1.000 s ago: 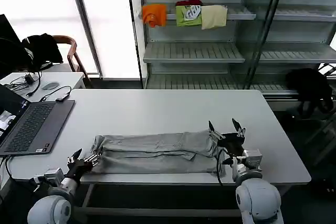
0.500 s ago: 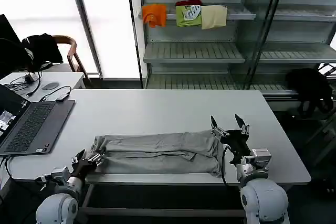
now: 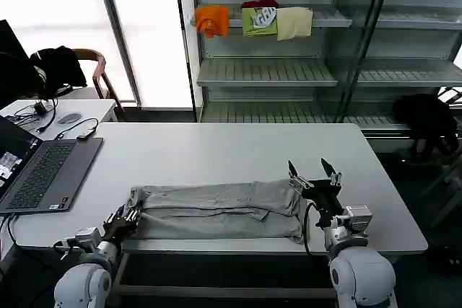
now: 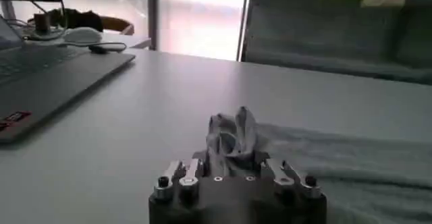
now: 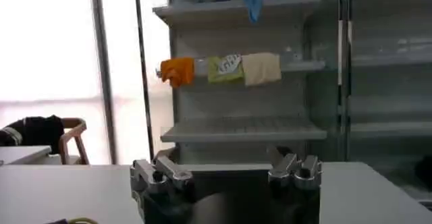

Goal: Fold and organize the clothes.

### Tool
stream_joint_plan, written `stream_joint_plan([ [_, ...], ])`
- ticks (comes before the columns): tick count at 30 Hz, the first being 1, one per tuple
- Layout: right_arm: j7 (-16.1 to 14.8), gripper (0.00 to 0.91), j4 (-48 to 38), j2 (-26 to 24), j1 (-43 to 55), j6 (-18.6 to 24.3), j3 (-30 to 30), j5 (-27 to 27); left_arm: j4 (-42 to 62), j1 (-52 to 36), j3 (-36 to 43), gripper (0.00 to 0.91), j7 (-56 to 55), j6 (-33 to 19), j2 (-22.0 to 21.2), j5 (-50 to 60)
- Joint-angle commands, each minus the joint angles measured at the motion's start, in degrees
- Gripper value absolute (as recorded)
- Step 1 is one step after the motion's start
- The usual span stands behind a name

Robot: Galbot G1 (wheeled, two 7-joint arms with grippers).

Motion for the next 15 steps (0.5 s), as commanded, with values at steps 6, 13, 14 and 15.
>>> stream_joint_plan([
  [6, 0.02, 0.907, 0.02, 0.12, -0.16, 0.14, 0.05, 0.26, -0.16, -0.13, -0.27, 0.000, 2.24, -1.24, 0.51, 2.93],
  [13, 0.08, 0.907, -0.68, -0.11, -0.38, 0.31, 0.71, 0.27, -1.61, -0.92, -4.88, 0.000, 6.74, -5.53, 3.24, 7.35],
  [14, 0.12, 0.907, -0.93, -0.29, -0.45, 0.41, 0.93, 0.36, -1.73, -1.38, -5.67, 0.000, 7.70, -5.50, 3.96, 8.96],
  [15, 0.14, 0.907, -1.02, -0.35, -0.49, 0.43, 1.05, 0.39, -1.70, -1.60, -6.73, 0.000, 8.10, -5.51, 4.86, 9.65],
])
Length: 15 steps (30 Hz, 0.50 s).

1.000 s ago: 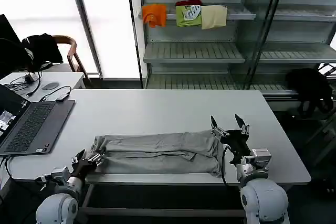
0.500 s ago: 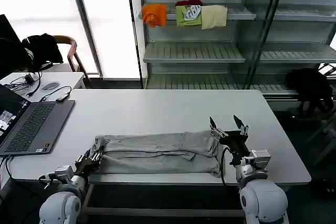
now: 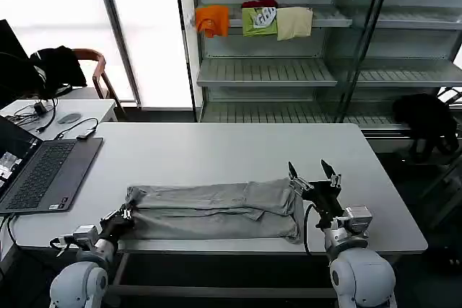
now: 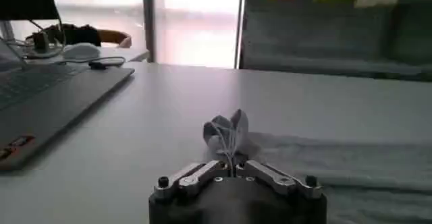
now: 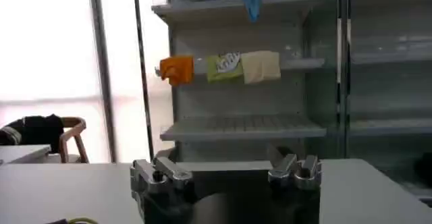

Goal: Fold and organize the clothes.

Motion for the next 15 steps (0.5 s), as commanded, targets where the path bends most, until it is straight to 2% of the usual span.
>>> stream_joint_plan([
  [1, 0.05, 0.907, -0.50, -0.30, -0.06, 0.11, 0.52, 0.17, -0.66, -2.30, -7.71, 0.000, 7.73, -3.23, 5.82, 9.46],
  [3, 0.12, 0.907, -0.91, -0.57, -0.15, 0.22, 0.83, 0.32, -0.05, -3.08, -10.52, 0.000, 10.24, -3.18, 8.79, 11.98],
  [5, 0.19, 0.907, -1.32, -0.64, -0.17, 0.31, 1.02, 0.47, 1.36, -4.89, -13.62, 0.000, 13.32, -4.01, 14.53, 15.91],
  [10, 0.43, 0.907, -2.33, -0.56, -0.38, 0.72, 0.98, 0.50, 6.54, -8.15, -18.63, 0.000, 16.81, -6.39, 23.56, 22.43],
  [15, 0.63, 0.907, -3.48, -0.27, -0.59, 1.18, 0.72, 0.48, 4.03, -9.68, -19.70, 0.000, 18.64, -4.84, 26.12, 22.02],
])
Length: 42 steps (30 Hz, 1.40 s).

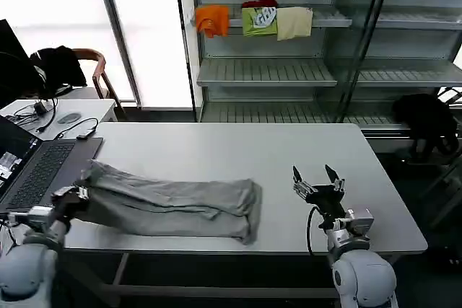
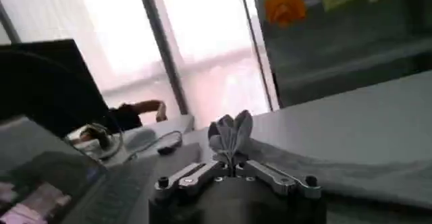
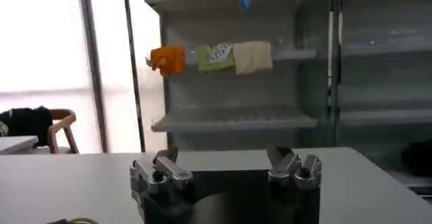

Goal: Fold and organize the clothes.

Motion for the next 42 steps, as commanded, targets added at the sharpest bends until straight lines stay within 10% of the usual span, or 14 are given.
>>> stream_joint_plan([
  [1, 0.08, 0.907, -1.24, 0.12, -0.15, 0.31, 0.05, 0.03, -0.35, -4.76, -7.96, 0.000, 8.27, -0.32, 13.30, 8.68],
  [18, 0.68, 0.907, -1.52, 0.02, -3.46, 1.51, 0.81, -0.17, -19.13, -0.70, 26.25, 0.010, 1.69, 10.30, -7.74, 14.06],
  [38, 0.56, 0.907, -2.51, -0.20, -4.12, 2.43, 1.70, -0.11, -8.29, -0.45, 37.84, 0.030, -1.55, 10.39, -13.82, 20.22],
  [40, 0.55, 0.907, -2.57, -0.20, -4.04, 2.45, 1.64, -0.11, -7.19, -0.32, 38.00, 0.322, -2.00, 10.35, -14.17, 20.71],
  [41, 0.54, 0.907, -2.63, -0.19, -4.04, 2.47, 1.59, -0.14, -7.19, -0.30, 38.00, 0.907, -2.06, 10.33, -14.30, 20.87],
  [42, 0.49, 0.907, -2.70, -0.17, -4.04, 2.53, 1.54, -0.18, -6.10, -0.32, 38.05, 0.907, -2.21, 10.32, -14.72, 21.17],
])
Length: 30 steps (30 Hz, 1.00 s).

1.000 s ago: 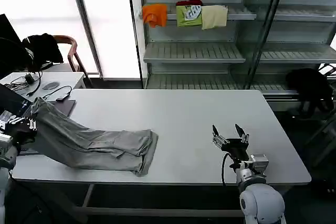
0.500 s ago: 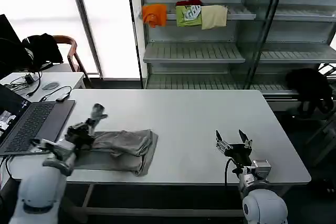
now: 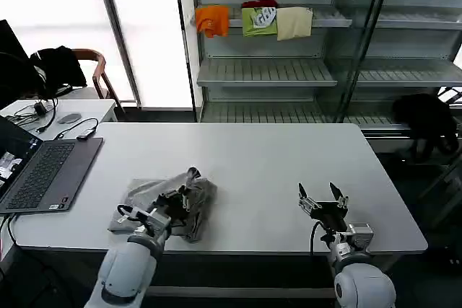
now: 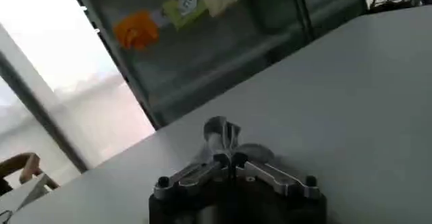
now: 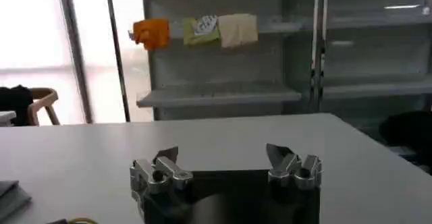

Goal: Fold and organize the clothes.

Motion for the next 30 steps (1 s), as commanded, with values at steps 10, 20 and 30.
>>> stream_joint_plan([
  [10, -0.06, 0.907, -0.68, 0.52, -0.03, 0.43, -0.51, -0.49, 6.27, 0.60, 6.93, 0.907, -3.51, 0.68, -5.17, 2.54],
  [20, 0.06, 0.907, -0.70, 0.64, -0.20, 0.58, -0.53, -0.68, 6.31, 1.16, 7.92, 0.907, -4.53, 0.70, -7.33, 2.01],
  [30, 0.23, 0.907, -0.83, 0.57, -0.49, 1.06, -0.56, -0.88, -5.47, -0.76, -1.62, 0.907, -3.70, 0.62, -4.21, -22.89],
])
